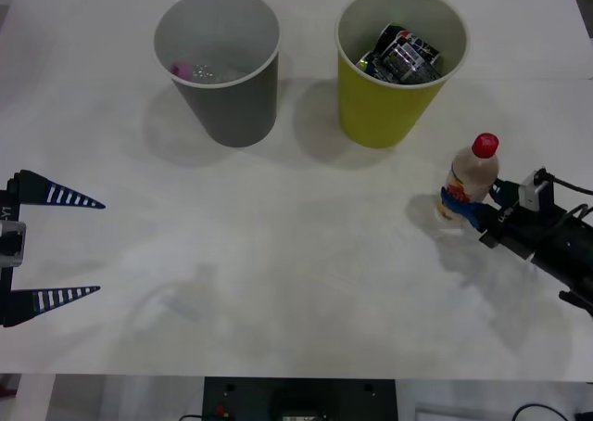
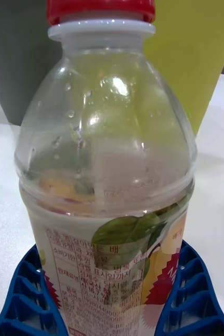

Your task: Put the can into the green bin and the plastic bottle into the gray bin

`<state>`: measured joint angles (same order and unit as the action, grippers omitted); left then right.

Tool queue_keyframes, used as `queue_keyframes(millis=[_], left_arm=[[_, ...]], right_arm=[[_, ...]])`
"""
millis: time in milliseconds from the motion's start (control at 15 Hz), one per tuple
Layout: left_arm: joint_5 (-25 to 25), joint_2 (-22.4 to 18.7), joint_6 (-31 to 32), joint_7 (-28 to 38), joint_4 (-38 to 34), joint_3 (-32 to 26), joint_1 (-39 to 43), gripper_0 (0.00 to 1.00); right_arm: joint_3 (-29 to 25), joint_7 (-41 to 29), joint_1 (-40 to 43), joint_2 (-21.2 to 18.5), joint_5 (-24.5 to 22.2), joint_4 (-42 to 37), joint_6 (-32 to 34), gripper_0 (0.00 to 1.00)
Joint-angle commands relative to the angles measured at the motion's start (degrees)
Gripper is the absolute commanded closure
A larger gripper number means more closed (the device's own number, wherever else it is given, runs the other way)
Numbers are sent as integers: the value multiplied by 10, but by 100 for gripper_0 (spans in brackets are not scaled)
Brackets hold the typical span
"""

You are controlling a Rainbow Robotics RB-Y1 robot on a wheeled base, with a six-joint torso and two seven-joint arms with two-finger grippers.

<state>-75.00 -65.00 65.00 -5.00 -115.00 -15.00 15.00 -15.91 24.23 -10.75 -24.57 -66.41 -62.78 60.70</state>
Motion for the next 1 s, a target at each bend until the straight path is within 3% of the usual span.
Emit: queue_keyframes(millis=[67, 600, 1000], left_arm=[[0, 0, 0, 0, 0, 0, 0, 2], [0, 0, 0, 0, 0, 0, 0, 2], [0, 0, 0, 0, 0, 0, 0, 2]], right_arm=[[-1, -52, 6, -19, -40, -35, 18, 100], [-5, -306, 54, -78, -197, -246, 43, 100], [-4, -539, 55, -136, -274, -401, 101, 100]])
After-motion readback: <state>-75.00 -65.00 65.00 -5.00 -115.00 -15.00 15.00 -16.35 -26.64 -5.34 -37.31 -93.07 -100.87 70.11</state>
